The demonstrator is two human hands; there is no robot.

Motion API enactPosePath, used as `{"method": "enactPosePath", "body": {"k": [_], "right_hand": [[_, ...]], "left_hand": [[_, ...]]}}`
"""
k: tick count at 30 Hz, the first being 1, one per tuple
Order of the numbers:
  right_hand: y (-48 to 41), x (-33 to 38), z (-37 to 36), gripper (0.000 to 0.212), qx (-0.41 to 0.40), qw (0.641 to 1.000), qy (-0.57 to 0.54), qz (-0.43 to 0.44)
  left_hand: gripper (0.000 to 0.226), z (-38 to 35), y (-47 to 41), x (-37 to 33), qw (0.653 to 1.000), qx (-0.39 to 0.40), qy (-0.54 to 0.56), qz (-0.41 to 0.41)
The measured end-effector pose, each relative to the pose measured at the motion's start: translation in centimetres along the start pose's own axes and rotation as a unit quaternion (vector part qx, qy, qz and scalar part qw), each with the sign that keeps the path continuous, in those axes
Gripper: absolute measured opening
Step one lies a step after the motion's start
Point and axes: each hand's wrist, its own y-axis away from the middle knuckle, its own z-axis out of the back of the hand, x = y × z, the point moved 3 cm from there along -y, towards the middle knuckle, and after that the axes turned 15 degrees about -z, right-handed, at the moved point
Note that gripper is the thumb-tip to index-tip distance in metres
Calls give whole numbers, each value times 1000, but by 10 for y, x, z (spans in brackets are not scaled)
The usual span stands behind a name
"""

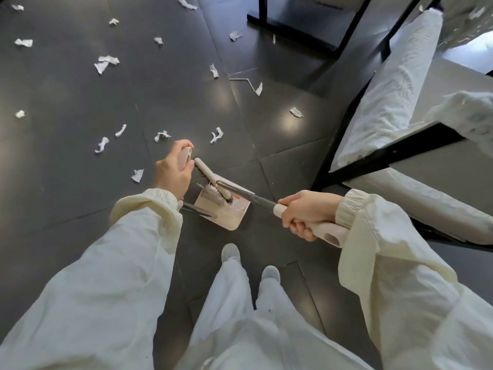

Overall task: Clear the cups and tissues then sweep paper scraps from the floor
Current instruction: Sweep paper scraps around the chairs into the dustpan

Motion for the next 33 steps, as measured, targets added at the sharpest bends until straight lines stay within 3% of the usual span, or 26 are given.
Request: {"method": "enactPosePath", "body": {"k": [3, 11, 17, 22, 25, 28, 33], "right_hand": [[14, 3, 10, 31, -15, 1000, -16, 20], [34, 43, 64, 54, -29, 996, -75, 24], [15, 79, 113, 46, -50, 976, -203, 54], [-25, 130, 185, 11, -108, 964, -239, 50], [-48, 162, 232, 17, -164, 965, -197, 60], [-67, 185, 272, 12, -198, 954, -222, 28], [-89, 236, 299, 26, -171, 966, -191, 1]], "left_hand": [[25, -1, 1, -3, 1000, -1, -2, 2], [26, 4, -37, -9, 1000, -19, 17, -2], [26, -5, -96, -23, 999, -6, 23, -23], [26, -19, -149, -23, 999, 24, 10, -20], [25, -19, -170, -16, 1000, 19, 9, 5], [26, -16, -186, -6, 999, -2, 8, 37], [32, -8, -189, 16, 996, -20, -7, 81]]}}
